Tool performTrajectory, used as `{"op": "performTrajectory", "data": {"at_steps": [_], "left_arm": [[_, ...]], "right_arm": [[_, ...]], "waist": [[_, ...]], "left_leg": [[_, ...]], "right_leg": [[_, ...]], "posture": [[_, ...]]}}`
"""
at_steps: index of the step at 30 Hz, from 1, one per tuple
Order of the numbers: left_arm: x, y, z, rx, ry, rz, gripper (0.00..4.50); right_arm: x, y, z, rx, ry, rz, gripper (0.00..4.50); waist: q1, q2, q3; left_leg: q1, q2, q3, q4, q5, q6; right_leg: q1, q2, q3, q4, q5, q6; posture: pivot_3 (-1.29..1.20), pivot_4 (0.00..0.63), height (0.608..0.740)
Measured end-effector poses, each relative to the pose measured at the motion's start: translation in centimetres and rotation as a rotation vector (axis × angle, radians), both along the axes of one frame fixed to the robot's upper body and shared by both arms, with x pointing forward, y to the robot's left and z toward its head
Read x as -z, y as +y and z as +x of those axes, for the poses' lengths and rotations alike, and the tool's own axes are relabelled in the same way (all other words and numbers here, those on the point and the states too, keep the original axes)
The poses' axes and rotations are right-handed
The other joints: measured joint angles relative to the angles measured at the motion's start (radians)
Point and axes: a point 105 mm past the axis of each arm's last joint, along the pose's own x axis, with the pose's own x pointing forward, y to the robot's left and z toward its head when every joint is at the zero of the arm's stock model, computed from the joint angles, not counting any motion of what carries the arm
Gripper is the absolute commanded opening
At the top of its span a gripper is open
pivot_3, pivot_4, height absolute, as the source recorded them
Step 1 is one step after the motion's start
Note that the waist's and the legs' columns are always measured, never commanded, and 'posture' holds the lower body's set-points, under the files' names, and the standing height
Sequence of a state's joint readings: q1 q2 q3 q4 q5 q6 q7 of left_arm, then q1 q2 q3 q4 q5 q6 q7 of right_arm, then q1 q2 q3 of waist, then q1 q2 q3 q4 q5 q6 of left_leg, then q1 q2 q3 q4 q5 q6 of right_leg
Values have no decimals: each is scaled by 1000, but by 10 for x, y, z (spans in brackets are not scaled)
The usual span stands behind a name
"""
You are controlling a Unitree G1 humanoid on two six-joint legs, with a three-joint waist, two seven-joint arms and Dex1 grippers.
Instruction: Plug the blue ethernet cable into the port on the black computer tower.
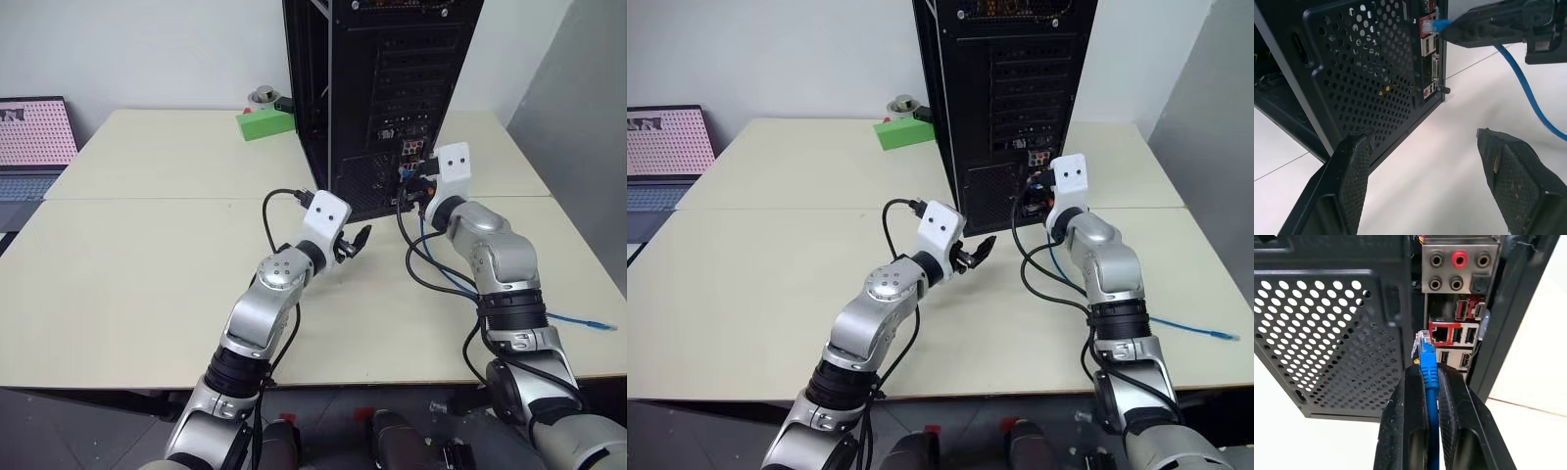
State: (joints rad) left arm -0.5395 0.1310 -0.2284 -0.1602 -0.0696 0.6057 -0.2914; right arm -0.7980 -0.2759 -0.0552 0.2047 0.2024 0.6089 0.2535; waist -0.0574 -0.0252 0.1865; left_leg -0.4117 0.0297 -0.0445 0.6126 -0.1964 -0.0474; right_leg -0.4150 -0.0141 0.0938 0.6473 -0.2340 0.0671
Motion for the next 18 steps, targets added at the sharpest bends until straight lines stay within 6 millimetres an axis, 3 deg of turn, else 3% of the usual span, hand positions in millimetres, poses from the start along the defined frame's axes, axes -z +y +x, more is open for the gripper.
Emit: {"op": "performTrajectory", "data": {"at_steps": [18], "left_arm": [[4, 1, -1, -3, 10, 4, 3544]], "right_arm": [[2, -2, 5, 26, 0, -8, 25]], "waist": [[0, 0, 0]], "left_leg": [[0, 0, 0, 0, 0, 0]], "right_leg": [[0, 0, 0, 0, 0, 0]], "posture": [[0, 150, 740]]}}
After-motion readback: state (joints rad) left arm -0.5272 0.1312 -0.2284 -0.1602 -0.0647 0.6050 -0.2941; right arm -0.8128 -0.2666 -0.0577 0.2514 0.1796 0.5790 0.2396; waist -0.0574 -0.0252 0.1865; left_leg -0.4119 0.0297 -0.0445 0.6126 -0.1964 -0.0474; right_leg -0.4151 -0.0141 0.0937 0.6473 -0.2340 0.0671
